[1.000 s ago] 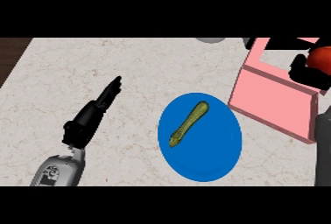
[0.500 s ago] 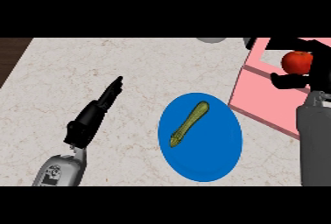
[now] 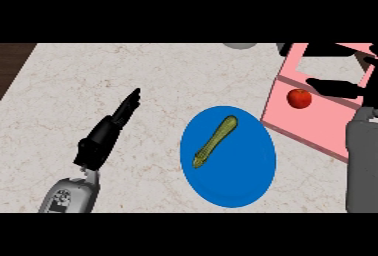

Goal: Pick the tomato from the plate and place it in the cardboard box

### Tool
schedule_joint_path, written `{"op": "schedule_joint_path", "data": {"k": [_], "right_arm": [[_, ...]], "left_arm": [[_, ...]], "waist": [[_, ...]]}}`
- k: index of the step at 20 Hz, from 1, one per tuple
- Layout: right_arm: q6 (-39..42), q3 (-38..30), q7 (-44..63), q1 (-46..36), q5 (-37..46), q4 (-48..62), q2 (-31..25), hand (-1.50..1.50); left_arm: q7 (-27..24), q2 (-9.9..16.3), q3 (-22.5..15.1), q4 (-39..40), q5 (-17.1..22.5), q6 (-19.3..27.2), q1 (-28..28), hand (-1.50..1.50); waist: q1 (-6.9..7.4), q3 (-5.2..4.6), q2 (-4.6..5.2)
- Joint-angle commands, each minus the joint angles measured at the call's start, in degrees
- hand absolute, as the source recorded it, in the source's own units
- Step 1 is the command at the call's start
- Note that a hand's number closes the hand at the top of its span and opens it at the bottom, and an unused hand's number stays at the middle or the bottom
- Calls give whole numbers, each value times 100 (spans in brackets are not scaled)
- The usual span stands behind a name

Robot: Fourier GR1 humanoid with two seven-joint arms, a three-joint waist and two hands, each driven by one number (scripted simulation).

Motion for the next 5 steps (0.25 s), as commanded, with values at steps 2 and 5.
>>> {"op": "schedule_joint_path", "data": {"k": [2,5], "right_arm": [[-587,-726,-817,241,-1280,-451,185,-150],[-290,-1124,-1102,549,-2095,-809,23,-150]], "left_arm": [[203,-89,24,1,23,43,-134,0],[-217,15,6,105,-52,-40,168,0]], "waist": [[-97,5,-16],[-90,-2,-22]]}}
